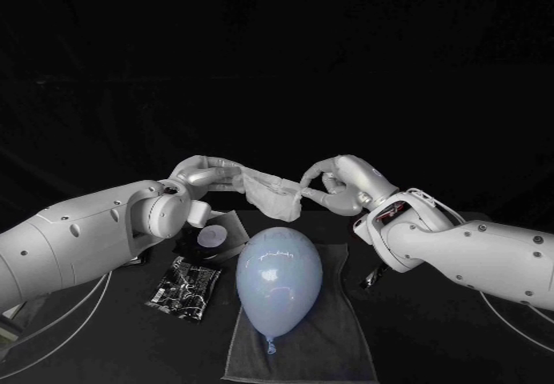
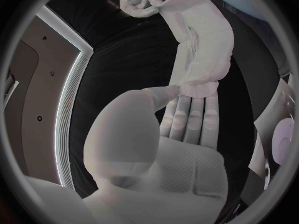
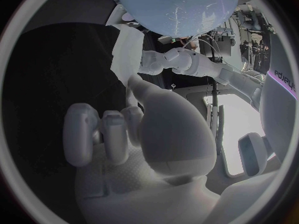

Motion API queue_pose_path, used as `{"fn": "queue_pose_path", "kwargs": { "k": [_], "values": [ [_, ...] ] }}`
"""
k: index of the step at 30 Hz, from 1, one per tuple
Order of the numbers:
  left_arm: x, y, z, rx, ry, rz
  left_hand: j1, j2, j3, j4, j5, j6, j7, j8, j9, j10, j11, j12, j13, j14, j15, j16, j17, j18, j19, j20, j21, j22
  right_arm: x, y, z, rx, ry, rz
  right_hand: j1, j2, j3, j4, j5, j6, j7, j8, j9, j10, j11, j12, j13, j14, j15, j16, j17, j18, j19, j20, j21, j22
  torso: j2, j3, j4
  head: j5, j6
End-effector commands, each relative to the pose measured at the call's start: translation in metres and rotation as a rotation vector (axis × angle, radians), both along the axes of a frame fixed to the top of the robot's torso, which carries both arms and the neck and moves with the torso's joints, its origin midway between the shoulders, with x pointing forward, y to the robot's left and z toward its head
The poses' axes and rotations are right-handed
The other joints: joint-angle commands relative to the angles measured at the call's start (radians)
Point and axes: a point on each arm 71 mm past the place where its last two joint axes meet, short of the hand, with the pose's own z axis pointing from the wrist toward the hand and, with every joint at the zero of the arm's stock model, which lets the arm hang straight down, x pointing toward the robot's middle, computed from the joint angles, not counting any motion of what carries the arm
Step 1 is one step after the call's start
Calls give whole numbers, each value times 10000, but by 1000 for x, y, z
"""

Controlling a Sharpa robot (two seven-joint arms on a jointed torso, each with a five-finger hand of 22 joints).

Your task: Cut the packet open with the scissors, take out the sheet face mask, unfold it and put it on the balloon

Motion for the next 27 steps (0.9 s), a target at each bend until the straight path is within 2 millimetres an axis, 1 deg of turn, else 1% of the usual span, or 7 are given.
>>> {"fn": "queue_pose_path", "kwargs": {
  "k": [1, 8, 11, 17, 19, 22, 27],
  "values": [
    [2, 0, 5, -20, -134, -227, -76, 11, 52, -12, 65, -82, 20, 46, 1385, 41, -10, -20, 10, 63, 23, -13, 9, 103, 12, -8, 67, -2, 5, -2, 3, -320, -26, 355, 33, 35, 31, -1, 31, 73, -24, 68, 18, 308, -20, 43, 1495, 1045, -93, 35, 2634, -180, 480, -50, 69, 2181, -7, -5, 8, 4, 16],
    [3, 3, 8, 73, -167, -227, -96, 22, 73, -30, 65, -102, 24, 59, 1422, 37, -7, -21, 10, 60, 25, -16, 10, 105, 21, -10, 75, 1, 14, -11, 8, -542, -130, 253, 22, 29, 31, 0, 31, 73, -28, 74, 19, 305, -20, 36, 1490, 1045, -91, 35, 2634, -185, 486, -49, 91, 2187, 4, -5, -4, 4, 39],
    [3, 3, 8, 103, -178, -284, -96, 22, 73, -30, 65, -102, 24, 59, 1422, 37, -7, -21, 10, 60, 25, -16, 10, 105, 21, -10, 75, 1, 18, -14, 11, -548, -221, 191, 19, 26, 31, 0, 31, 73, -30, 76, 20, 306, -21, 38, 1492, 1045, -90, 35, 2634, -184, 484, -49, 85, 2185, 8, -3, 1, 13, 42],
    [0, 0, 9, 104, -206, -411, -115, 27, 82, -41, 64, -116, 26, 70, 1450, 35, -4, -20, 10, 60, 27, -17, 11, 105, 31, -12, 83, 4, 23, -19, 19, -472, -379, 122, 12, 22, 31, 0, 30, 72, -32, 79, 21, 295, -22, 18, 1476, 1045, -89, 35, 2634, -181, 478, -48, 67, 2180, 3, -13, -2, -38, 117],
    [-1, -1, 10, 95, -234, -430, -122, 30, 85, -43, 64, -121, 26, 73, 1459, 33, -3, -21, 10, 59, 28, -18, 12, 105, 33, -12, 85, 5, 24, -20, 21, -431, -409, 116, 12, 22, 31, 0, 30, 72, -32, 79, 21, 295, -22, 18, 1476, 1045, -89, 35, 2634, -181, 478, -48, 67, 2180, -2, -15, -4, -36, 124],
    [-3, -3, 10, 65, -283, -453, -151, 39, 94, -56, 63, -145, 26, 87, 1501, 25, -1, -22, 9, 57, 29, -20, 13, 110, 65, -22, 107, 13, 25, -22, 22, -327, -381, 99, 9, 20, 32, 1, 30, 72, -34, 81, 21, 299, -22, 24, 1481, 1045, -89, 35, 2634, -181, 479, -48, 71, 2181, -5, -7, 1, -39, 160],
    [-9, -6, 12, -34, -379, -622, -200, 58, 108, -94, 62, -187, 25, 117, 1589, 16, -1, -22, 9, 54, 26, -23, 17, 115, 150, -54, 164, 30, 25, -25, 24, -79, -294, 93, 3, 16, 33, 0, 30, 70, -36, 84, 22, 290, -23, 7, 1469, 1045, -88, 35, 2634, -179, 474, -47, 58, 2178, -1, -7, 2, -37, 191]
  ]
}}
